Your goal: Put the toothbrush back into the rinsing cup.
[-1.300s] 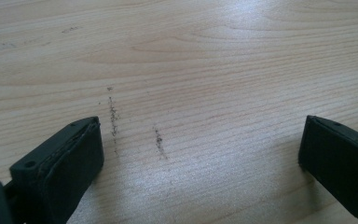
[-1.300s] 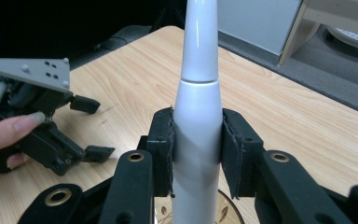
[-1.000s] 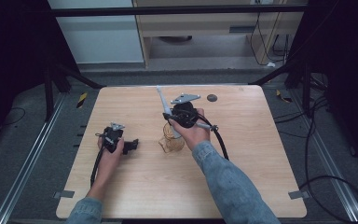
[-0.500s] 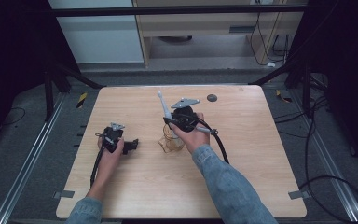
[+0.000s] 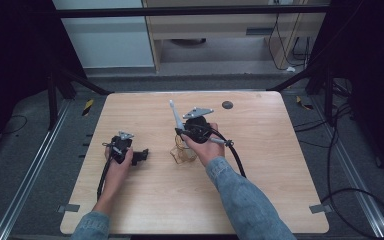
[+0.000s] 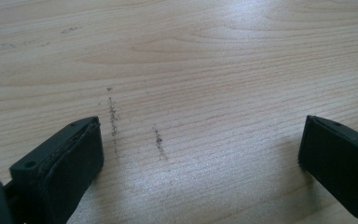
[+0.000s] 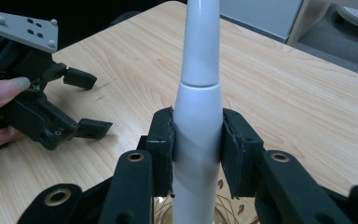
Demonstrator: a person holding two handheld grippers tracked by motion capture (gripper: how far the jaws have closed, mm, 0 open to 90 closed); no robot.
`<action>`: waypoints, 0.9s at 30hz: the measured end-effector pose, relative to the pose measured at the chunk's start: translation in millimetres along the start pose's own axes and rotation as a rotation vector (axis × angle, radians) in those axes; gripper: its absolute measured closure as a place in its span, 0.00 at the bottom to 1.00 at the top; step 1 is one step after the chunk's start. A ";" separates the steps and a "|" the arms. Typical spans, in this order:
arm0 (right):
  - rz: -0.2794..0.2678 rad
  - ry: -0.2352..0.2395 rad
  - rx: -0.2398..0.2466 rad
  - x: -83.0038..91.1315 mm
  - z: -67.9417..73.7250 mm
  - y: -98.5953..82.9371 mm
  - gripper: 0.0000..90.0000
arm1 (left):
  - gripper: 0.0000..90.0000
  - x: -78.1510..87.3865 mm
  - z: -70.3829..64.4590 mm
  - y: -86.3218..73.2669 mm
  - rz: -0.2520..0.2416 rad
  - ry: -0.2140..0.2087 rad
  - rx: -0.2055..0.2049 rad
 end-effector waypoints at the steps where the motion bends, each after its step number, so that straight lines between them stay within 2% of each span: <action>1: 0.002 0.000 0.001 -0.2 -0.3 -0.5 0.74 | 0.00 0.0 0.0 0.0 0.000 0.000 0.000; 27: 0.033 -0.004 0.018 -2.0 0.6 -6.6 0.74 | 0.00 0.0 0.1 0.0 0.001 0.000 -0.001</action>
Point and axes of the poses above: each handheld gripper's, and its own axes: x roughly backward along the jaws, y roughly out of its top, z roughly to its left, the point moved 4 cm from there along -x, roughly forward along the jaws, and after that the axes turned 4 degrees about z, right-handed, at the moved point
